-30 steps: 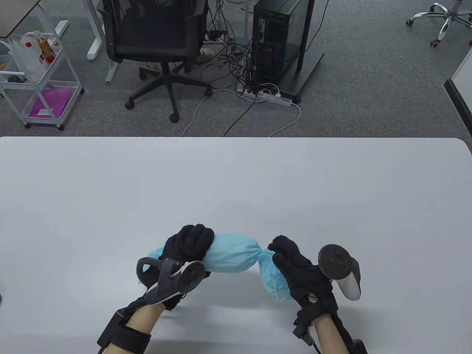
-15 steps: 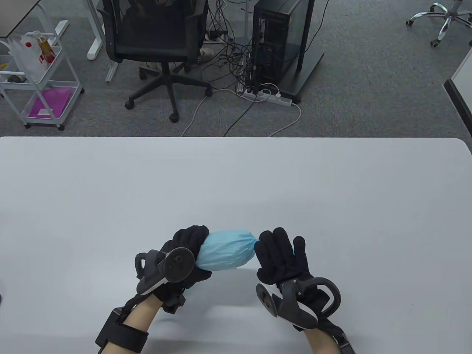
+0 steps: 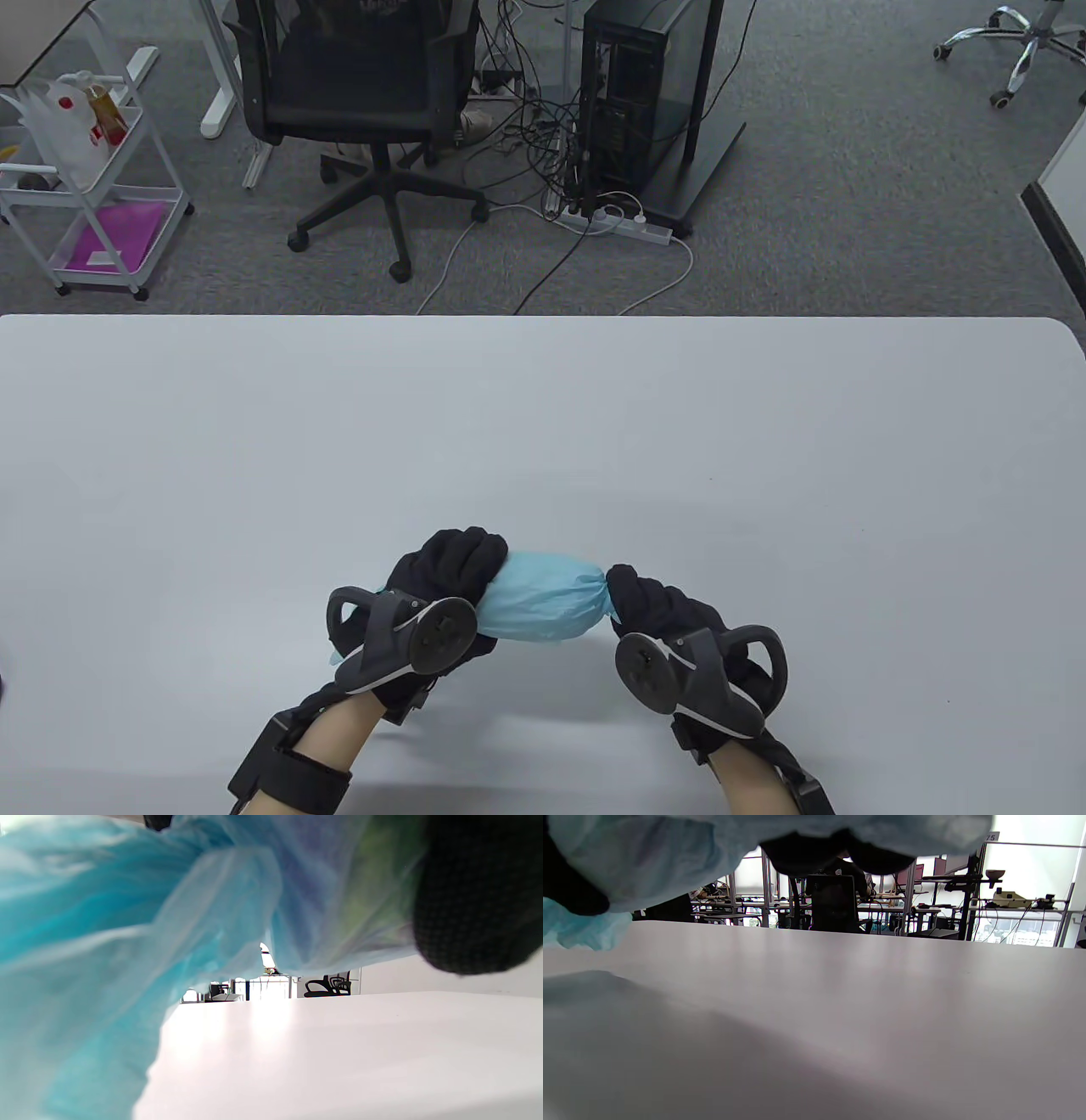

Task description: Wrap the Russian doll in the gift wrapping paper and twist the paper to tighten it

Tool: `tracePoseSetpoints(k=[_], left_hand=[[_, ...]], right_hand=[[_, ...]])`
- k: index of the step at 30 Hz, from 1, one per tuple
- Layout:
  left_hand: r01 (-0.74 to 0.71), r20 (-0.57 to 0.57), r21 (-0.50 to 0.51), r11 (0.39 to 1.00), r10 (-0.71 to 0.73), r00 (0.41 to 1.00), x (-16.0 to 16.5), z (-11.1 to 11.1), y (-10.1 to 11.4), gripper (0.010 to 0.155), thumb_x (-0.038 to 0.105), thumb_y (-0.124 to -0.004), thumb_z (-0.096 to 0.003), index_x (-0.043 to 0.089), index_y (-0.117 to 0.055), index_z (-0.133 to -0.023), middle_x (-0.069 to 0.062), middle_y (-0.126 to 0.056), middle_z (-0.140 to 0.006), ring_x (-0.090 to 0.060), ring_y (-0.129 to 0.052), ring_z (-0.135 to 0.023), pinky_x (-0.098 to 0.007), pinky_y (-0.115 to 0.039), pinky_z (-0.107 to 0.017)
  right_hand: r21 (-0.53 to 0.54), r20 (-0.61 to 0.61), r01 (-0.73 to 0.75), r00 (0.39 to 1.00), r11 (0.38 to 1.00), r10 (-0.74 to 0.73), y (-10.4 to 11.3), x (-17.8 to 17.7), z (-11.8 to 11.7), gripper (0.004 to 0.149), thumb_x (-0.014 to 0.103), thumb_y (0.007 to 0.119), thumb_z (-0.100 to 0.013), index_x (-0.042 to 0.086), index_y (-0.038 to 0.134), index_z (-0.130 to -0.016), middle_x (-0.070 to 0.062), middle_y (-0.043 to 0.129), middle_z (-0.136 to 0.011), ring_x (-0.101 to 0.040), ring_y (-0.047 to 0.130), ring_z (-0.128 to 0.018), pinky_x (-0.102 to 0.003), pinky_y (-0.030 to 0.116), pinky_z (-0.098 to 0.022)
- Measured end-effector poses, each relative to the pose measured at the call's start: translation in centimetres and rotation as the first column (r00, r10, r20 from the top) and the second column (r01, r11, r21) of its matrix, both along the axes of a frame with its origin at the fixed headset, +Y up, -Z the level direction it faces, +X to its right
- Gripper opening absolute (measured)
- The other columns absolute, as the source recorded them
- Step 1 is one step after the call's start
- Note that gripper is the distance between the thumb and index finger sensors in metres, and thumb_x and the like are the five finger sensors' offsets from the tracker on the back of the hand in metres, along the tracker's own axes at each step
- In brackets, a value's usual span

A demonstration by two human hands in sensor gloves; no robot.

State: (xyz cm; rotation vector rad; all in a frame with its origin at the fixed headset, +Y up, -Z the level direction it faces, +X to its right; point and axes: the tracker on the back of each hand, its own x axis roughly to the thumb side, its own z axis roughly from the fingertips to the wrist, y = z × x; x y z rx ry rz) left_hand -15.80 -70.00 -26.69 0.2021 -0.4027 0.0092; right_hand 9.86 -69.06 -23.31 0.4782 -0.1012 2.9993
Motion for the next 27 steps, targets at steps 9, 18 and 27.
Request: tracePoseSetpoints(k=[9,18,27], left_hand=[[0.083,0.023,0.023,0.996,-0.084,0.996,0.6,0.2,-0.7,0.111,0.062,-0.098,-0.0192,0.050,-0.026,-0.102,0.025,-0.045,-0.112,-0.011,-0.068,-0.112,-0.038,-0.074,-0.076],[0.105,0.040,0.080,0.991,-0.109,0.993,1.2,0.9,-0.6,0.111,0.063,-0.097,-0.0218,0.050,-0.022,-0.102,0.025,-0.041,-0.113,-0.010,-0.064,-0.114,-0.038,-0.072,-0.079],[0.160,0.034,0.174,0.972,-0.168,0.985,2.5,2.0,-0.9,0.110,0.064,-0.096,-0.0243,0.048,-0.019,-0.102,0.024,-0.038,-0.113,-0.011,-0.062,-0.114,-0.038,-0.070,-0.081]], right_hand=[[-0.393,-0.045,0.419,0.880,0.818,-0.472,-2.1,2.3,-2.3,0.051,0.040,0.072,-0.053,0.007,0.065,-0.092,-0.004,0.095,-0.072,-0.002,0.092,-0.025,-0.033,0.086,-0.020],[-0.579,0.069,0.616,0.690,0.534,-0.721,-4.4,3.8,-3.7,0.050,0.043,0.070,-0.053,0.002,0.075,-0.081,-0.006,0.100,-0.053,0.001,0.090,-0.011,-0.030,0.084,-0.006],[-0.691,0.292,0.712,0.433,0.124,-0.853,-8.0,4.8,-4.7,0.047,0.039,0.068,-0.055,-0.003,0.081,-0.070,-0.005,0.100,-0.037,0.004,0.086,0.000,-0.028,0.081,0.003]])
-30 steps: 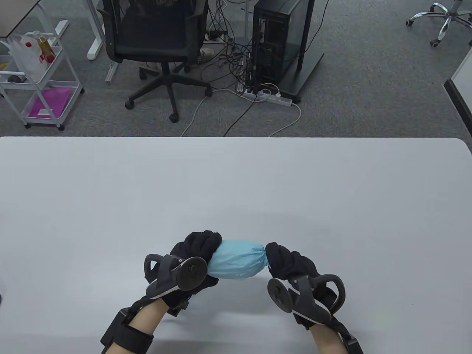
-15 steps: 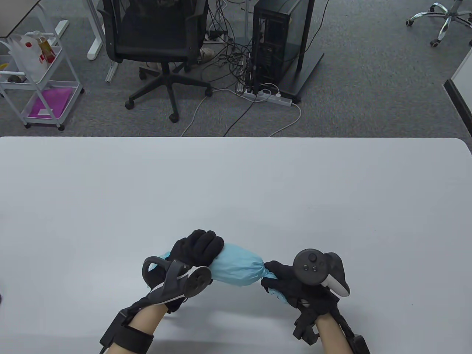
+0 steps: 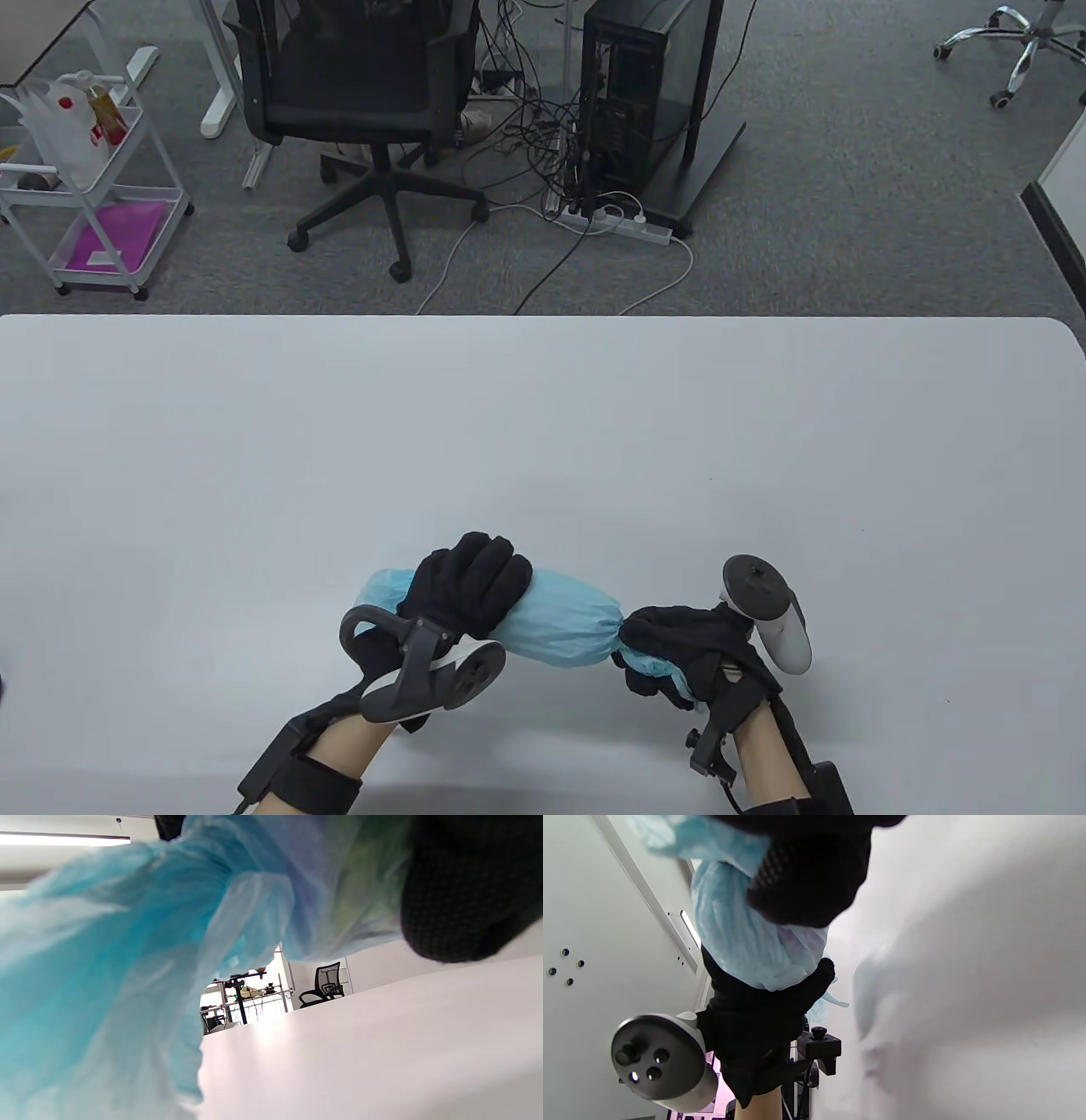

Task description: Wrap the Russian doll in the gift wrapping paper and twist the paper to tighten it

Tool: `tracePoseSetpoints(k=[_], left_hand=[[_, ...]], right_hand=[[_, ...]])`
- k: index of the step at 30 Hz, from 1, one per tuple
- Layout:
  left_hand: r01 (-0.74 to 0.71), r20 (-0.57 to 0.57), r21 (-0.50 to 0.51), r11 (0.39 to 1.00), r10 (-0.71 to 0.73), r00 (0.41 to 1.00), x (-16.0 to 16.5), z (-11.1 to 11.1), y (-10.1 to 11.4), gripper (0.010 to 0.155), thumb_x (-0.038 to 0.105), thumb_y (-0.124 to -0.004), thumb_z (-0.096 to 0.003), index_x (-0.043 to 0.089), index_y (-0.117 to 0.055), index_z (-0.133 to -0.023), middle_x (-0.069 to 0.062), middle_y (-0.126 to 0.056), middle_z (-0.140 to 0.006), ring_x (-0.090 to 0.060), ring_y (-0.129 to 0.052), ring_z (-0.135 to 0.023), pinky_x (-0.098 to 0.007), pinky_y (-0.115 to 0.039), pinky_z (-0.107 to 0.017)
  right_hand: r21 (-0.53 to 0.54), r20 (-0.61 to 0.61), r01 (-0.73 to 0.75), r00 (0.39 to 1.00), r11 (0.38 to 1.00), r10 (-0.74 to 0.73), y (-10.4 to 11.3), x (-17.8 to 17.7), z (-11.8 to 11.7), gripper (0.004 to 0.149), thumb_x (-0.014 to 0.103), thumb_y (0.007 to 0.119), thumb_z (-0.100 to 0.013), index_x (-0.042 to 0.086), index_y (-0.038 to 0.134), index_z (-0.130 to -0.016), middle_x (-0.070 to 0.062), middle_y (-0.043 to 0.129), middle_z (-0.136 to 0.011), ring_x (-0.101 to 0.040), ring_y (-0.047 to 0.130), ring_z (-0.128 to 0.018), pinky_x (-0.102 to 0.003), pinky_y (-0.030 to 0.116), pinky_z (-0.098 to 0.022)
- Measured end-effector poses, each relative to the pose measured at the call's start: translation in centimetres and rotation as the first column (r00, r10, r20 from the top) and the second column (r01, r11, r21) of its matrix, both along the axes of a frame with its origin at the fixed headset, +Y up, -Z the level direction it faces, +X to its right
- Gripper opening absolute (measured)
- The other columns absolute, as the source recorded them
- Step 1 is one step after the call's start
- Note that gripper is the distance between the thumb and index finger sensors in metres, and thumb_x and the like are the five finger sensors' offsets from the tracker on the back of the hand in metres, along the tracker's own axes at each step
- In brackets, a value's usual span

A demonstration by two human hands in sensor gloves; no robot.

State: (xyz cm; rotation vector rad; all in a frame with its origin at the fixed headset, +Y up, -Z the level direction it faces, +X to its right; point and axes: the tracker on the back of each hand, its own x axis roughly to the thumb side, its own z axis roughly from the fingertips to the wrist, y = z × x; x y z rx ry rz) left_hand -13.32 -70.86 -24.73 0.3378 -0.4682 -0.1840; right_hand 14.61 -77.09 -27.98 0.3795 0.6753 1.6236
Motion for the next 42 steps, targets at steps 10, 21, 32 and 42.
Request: tracePoseSetpoints(k=[10,21,32,42], left_hand=[[0.031,-0.034,0.021,0.999,-0.031,0.999,0.5,-0.1,-0.6,0.110,0.066,-0.094,-0.0255,0.046,-0.018,-0.102,0.022,-0.037,-0.113,-0.012,-0.062,-0.113,-0.036,-0.072,-0.079],[-0.020,-0.148,-0.173,0.985,-0.006,0.989,-0.6,-3.2,-1.7,0.110,0.068,-0.093,-0.0261,0.046,-0.017,-0.103,0.022,-0.037,-0.114,-0.012,-0.063,-0.113,-0.035,-0.072,-0.079],[-0.061,-0.213,-0.314,0.948,-0.008,0.977,-2.0,-6.7,-3.8,0.109,0.067,-0.093,-0.0246,0.047,-0.019,-0.103,0.023,-0.039,-0.114,-0.012,-0.064,-0.113,-0.036,-0.072,-0.079],[-0.046,-0.218,-0.373,0.927,-0.040,0.975,-1.0,-8.9,-5.1,0.108,0.066,-0.093,-0.0249,0.048,-0.020,-0.103,0.024,-0.039,-0.114,-0.011,-0.064,-0.112,-0.036,-0.072,-0.079]], right_hand=[[-0.077,0.016,0.042,0.999,0.996,-0.041,-1.1,0.5,-0.1,0.048,0.042,0.067,-0.058,-0.002,0.077,-0.075,-0.007,0.099,-0.045,0.001,0.091,-0.008,-0.032,0.085,-0.007],[0.425,0.623,-0.834,0.552,0.354,0.554,10.6,-1.4,4.8,0.067,0.057,0.057,-0.059,0.014,0.039,-0.107,-0.012,0.059,-0.111,-0.033,0.074,-0.095,-0.059,0.059,-0.068],[0.589,0.530,-0.757,0.626,0.283,0.572,6.5,-6.1,8.3,0.061,0.051,0.066,-0.053,0.018,0.051,-0.103,-0.007,0.073,-0.102,-0.025,0.089,-0.083,-0.053,0.073,-0.059],[0.637,0.445,-0.729,0.612,0.249,0.653,4.9,-7.6,8.6,0.064,0.053,0.067,-0.053,0.018,0.049,-0.103,-0.006,0.071,-0.103,-0.025,0.087,-0.085,-0.054,0.072,-0.061]])
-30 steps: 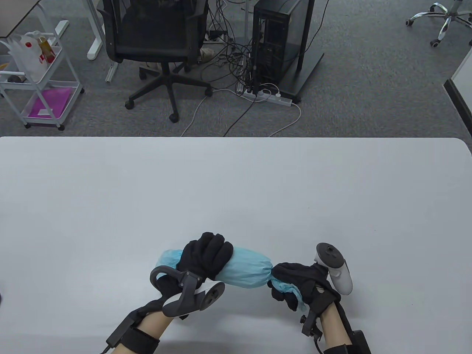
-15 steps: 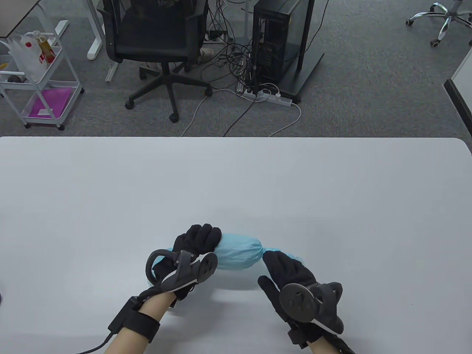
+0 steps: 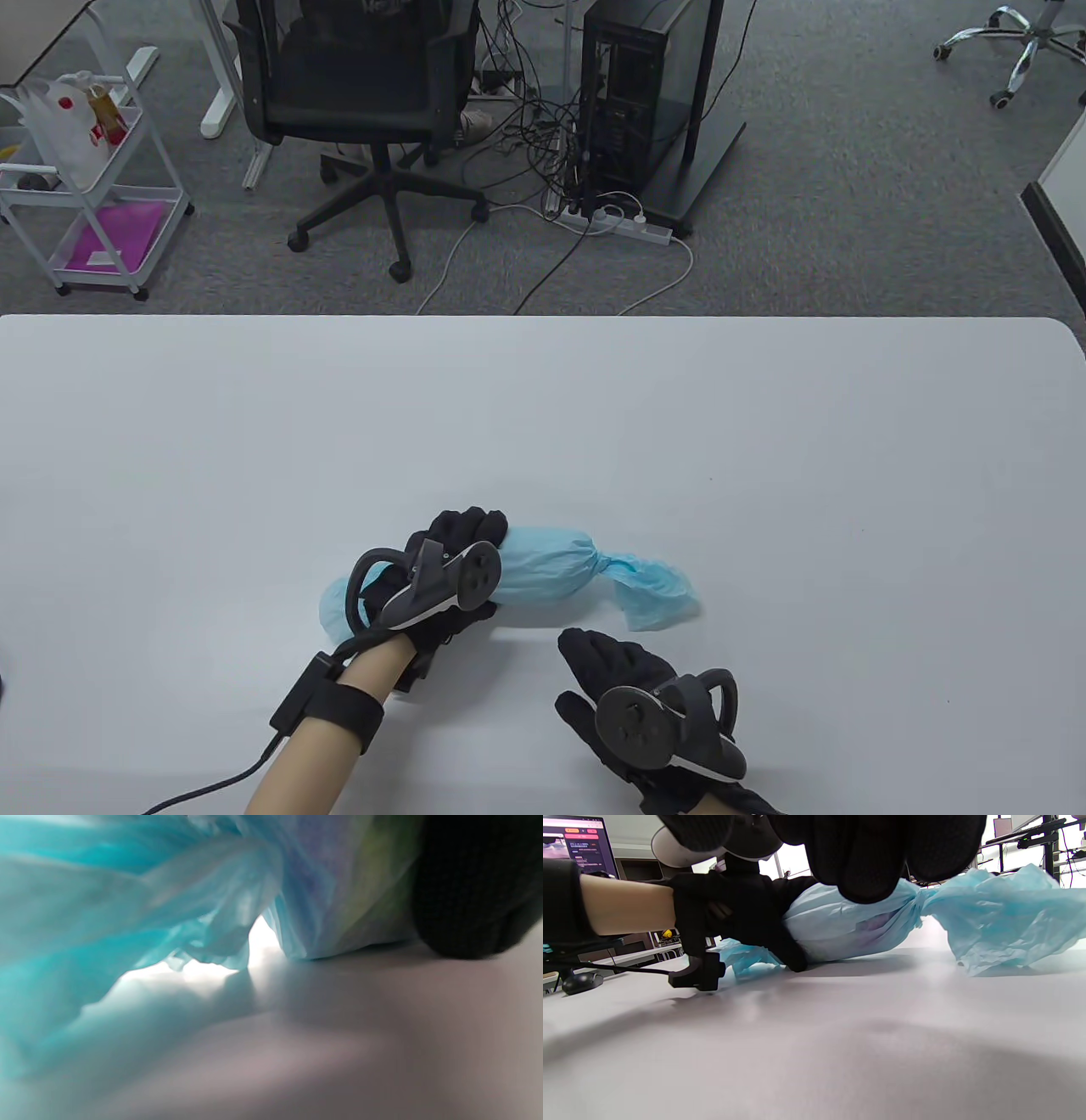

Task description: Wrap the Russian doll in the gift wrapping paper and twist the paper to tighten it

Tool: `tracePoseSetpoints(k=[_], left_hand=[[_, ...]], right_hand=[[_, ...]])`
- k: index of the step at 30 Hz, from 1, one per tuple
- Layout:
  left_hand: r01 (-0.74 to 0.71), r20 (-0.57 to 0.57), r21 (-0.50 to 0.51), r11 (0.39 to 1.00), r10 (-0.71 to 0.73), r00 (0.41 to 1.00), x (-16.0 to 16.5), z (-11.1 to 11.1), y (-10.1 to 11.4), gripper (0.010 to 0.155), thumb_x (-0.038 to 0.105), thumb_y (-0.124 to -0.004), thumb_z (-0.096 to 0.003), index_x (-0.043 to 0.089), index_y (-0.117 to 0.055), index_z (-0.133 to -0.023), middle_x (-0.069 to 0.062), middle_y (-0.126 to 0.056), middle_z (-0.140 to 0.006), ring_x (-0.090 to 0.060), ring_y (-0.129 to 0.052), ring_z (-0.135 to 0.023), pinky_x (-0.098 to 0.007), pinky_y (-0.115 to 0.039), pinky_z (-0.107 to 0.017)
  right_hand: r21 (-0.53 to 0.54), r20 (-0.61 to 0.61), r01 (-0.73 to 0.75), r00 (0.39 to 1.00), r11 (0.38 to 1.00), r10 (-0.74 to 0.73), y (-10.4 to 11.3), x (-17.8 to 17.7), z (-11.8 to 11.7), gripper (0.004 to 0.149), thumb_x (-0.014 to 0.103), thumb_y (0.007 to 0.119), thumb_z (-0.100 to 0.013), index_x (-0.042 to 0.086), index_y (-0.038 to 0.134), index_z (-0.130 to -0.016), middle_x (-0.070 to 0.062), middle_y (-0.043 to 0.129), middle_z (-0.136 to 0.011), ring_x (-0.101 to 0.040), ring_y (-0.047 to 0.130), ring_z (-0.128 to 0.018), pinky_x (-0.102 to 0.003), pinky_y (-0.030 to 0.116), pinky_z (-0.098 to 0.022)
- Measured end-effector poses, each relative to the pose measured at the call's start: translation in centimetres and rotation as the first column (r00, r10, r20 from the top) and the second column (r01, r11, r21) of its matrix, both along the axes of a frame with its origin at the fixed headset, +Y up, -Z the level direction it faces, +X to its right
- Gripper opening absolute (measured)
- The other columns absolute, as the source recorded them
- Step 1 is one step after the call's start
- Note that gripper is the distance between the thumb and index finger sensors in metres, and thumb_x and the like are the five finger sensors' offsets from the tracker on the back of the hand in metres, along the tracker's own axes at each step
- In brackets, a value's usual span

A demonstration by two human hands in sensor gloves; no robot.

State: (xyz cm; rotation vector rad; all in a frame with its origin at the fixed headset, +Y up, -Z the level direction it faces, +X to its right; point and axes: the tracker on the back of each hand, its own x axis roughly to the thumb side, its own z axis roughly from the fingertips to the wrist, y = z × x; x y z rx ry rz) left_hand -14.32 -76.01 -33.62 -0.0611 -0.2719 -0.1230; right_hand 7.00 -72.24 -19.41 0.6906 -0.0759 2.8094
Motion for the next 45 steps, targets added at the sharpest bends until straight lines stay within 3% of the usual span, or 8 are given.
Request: tracePoseSetpoints(k=[6,16,23,29,33,37,40,45], left_hand=[[0.014,0.029,-0.065,0.998,-0.012,1.000,1.3,-0.9,0.2,0.108,0.064,-0.092,-0.0249,0.050,-0.018,-0.102,0.025,-0.037,-0.114,-0.011,-0.061,-0.114,-0.037,-0.068,-0.082],[0.072,0.068,-0.040,0.997,-0.069,0.995,1.9,-0.3,1.0,0.110,0.065,-0.088,-0.0249,0.049,-0.011,-0.102,0.024,-0.027,-0.118,-0.013,-0.052,-0.120,-0.046,-0.055,-0.088],[0.036,0.110,0.047,0.998,-0.041,0.993,0.8,2.0,2.8,0.105,0.066,-0.084,-0.0254,0.046,-0.017,-0.103,0.020,-0.029,-0.118,-0.016,-0.055,-0.119,-0.047,-0.058,-0.085],[-0.040,0.147,0.170,0.985,0.015,0.989,-0.8,6.2,4.5,0.097,0.069,-0.079,-0.0274,0.044,-0.026,-0.105,0.016,-0.038,-0.117,-0.017,-0.063,-0.114,-0.047,-0.063,-0.081],[-0.103,0.185,0.067,0.992,0.089,0.979,-1.3,9.7,4.8,0.092,0.070,-0.077,-0.0289,0.043,-0.033,-0.105,0.014,-0.045,-0.116,-0.017,-0.069,-0.111,-0.047,-0.068,-0.077],[-0.119,0.198,-0.059,0.991,0.129,0.972,-1.3,11.7,3.0,0.090,0.070,-0.076,-0.0297,0.042,-0.036,-0.105,0.013,-0.048,-0.115,-0.018,-0.073,-0.108,-0.047,-0.072,-0.074],[-0.101,0.190,-0.101,0.990,0.119,0.975,-1.3,12.1,1.0,0.089,0.071,-0.075,-0.0302,0.042,-0.036,-0.104,0.013,-0.049,-0.114,-0.018,-0.073,-0.108,-0.046,-0.073,-0.073],[-0.115,0.190,-0.172,0.978,0.148,0.971,-1.0,12.1,-0.2,0.088,0.071,-0.074,-0.0312,0.042,-0.036,-0.105,0.013,-0.047,-0.115,-0.018,-0.071,-0.109,-0.047,-0.071,-0.074]], right_hand=[[-0.035,-0.017,-0.026,1.000,0.999,0.025,-0.7,-0.5,-0.2,0.065,0.055,0.066,-0.053,0.018,0.047,-0.104,-0.006,0.069,-0.105,-0.025,0.085,-0.087,-0.054,0.071,-0.062],[-0.091,-0.033,-0.076,0.997,0.993,0.073,-2.0,-1.0,-0.6,0.067,0.055,0.066,-0.053,0.019,0.044,-0.105,-0.006,0.065,-0.107,-0.026,0.082,-0.090,-0.055,0.069,-0.064],[-0.101,-0.012,-0.087,0.996,0.991,0.087,-2.4,-0.5,-1.0,0.070,0.057,0.066,-0.053,0.020,0.041,-0.106,-0.005,0.062,-0.110,-0.027,0.080,-0.093,-0.056,0.067,-0.066],[-0.112,-0.011,-0.091,0.996,0.990,0.091,-2.5,-0.5,-1.1,0.071,0.057,0.066,-0.053,0.020,0.038,-0.107,-0.005,0.059,-0.111,-0.027,0.078,-0.094,-0.056,0.066,-0.067],[-0.124,-0.024,-0.104,0.994,0.987,0.102,-2.6,-0.8,-1.1,0.072,0.058,0.066,-0.053,0.020,0.037,-0.107,-0.005,0.058,-0.112,-0.027,0.078,-0.095,-0.056,0.065,-0.067],[-0.135,-0.034,-0.116,0.993,0.984,0.113,-2.9,-1.0,-1.0,0.073,0.058,0.066,-0.053,0.020,0.037,-0.107,-0.005,0.058,-0.112,-0.027,0.077,-0.096,-0.057,0.065,-0.067],[-0.147,-0.039,-0.131,0.991,0.980,0.127,-3.2,-1.0,-1.1,0.073,0.058,0.066,-0.053,0.020,0.036,-0.108,-0.005,0.057,-0.112,-0.027,0.077,-0.096,-0.057,0.064,-0.068],[-0.169,-0.042,-0.125,0.992,0.978,0.119,-3.5,-0.9,-1.1,0.072,0.057,0.066,-0.053,0.020,0.037,-0.108,-0.006,0.057,-0.112,-0.028,0.077,-0.096,-0.057,0.064,-0.068]])
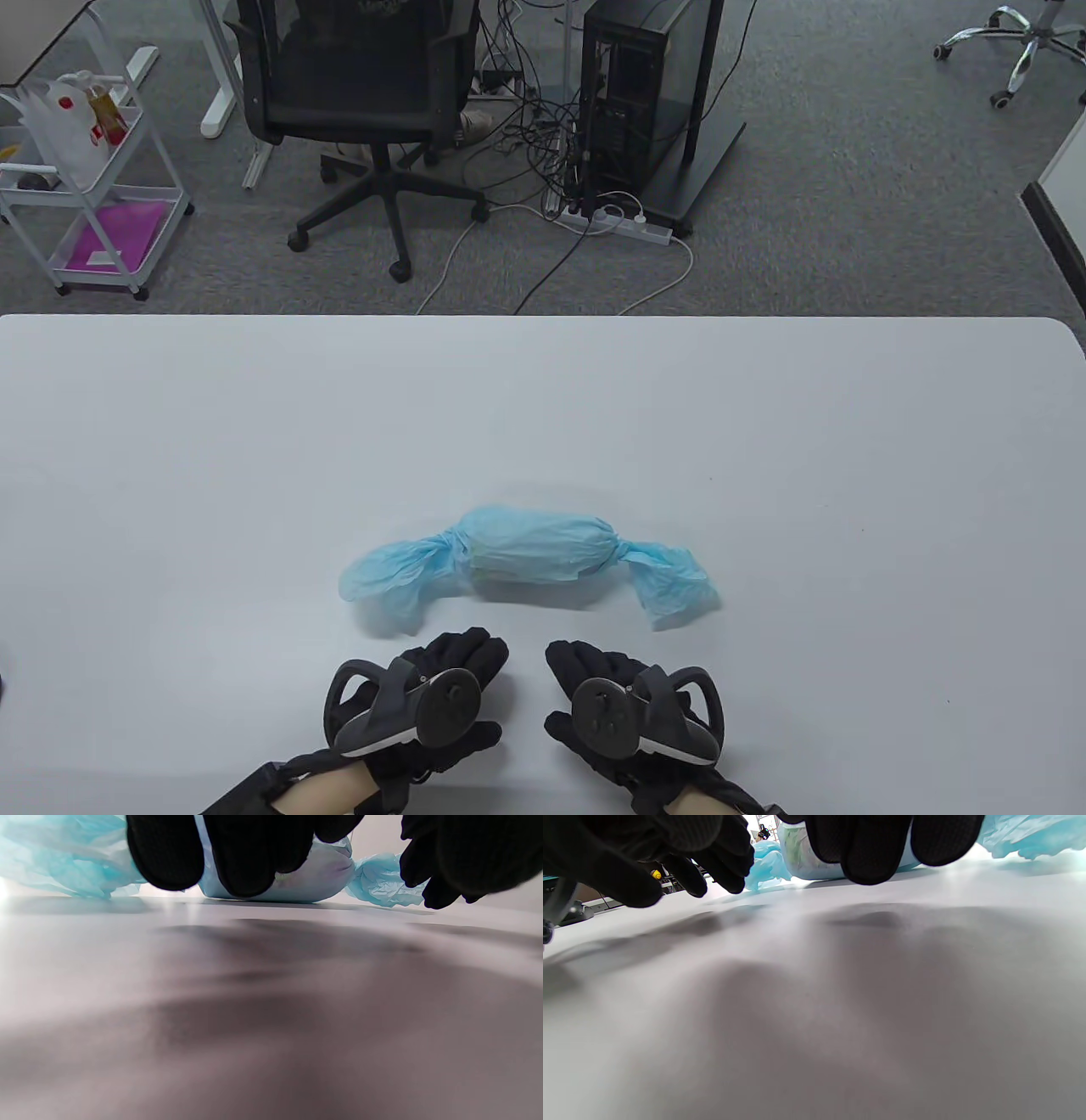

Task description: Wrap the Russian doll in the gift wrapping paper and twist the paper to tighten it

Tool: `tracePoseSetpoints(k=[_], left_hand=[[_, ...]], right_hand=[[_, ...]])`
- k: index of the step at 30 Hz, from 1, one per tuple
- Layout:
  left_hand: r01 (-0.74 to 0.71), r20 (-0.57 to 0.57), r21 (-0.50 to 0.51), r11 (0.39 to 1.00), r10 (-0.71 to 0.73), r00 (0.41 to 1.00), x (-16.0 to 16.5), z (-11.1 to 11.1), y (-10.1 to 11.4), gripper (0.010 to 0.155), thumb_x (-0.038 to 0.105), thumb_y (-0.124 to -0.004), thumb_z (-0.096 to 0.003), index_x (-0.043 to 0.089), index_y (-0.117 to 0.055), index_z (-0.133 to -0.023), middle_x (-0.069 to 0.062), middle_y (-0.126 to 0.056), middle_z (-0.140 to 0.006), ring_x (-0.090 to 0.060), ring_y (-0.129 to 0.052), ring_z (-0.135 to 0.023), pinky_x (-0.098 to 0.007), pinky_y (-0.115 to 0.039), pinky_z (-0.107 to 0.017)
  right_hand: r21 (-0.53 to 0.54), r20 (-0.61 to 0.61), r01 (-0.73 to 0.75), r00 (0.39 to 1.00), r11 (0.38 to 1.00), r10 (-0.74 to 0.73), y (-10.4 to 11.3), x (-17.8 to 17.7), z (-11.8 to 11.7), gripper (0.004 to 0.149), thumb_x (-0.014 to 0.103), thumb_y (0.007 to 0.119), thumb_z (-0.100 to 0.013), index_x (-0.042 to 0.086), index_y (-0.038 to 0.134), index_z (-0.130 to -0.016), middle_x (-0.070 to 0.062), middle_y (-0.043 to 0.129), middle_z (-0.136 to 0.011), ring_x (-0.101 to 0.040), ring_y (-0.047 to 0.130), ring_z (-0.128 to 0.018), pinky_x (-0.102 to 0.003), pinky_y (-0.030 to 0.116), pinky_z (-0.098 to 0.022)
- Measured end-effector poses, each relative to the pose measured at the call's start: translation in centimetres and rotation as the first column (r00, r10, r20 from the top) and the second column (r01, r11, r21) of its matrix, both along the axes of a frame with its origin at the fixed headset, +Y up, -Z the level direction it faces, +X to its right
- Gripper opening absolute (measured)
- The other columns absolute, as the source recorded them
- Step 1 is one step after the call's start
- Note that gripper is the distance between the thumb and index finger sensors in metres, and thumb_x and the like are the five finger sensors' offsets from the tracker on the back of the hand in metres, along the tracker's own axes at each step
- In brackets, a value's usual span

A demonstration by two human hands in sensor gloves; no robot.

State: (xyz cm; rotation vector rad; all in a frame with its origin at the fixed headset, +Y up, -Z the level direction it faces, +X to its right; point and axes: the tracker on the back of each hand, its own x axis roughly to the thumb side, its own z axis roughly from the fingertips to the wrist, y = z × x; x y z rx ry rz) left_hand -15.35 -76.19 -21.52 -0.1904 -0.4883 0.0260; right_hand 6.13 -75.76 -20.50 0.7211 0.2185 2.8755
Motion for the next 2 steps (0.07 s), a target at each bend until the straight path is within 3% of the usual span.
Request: tracePoseSetpoints(k=[2], left_hand=[[0.022,0.013,0.006,1.000,-0.022,1.000,0.15,0.10,-0.19,0.088,0.071,-0.074,-0.0312,0.042,-0.036,-0.105,0.014,-0.047,-0.115,-0.018,-0.071,-0.109,-0.046,-0.072,-0.074]], right_hand=[[-0.004,-0.001,0.007,1.000,1.000,-0.007,0.00,-0.03,0.00,0.073,0.058,0.066,-0.053,0.020,0.036,-0.108,-0.006,0.057,-0.112,-0.028,0.076,-0.096,-0.057,0.064,-0.068]])
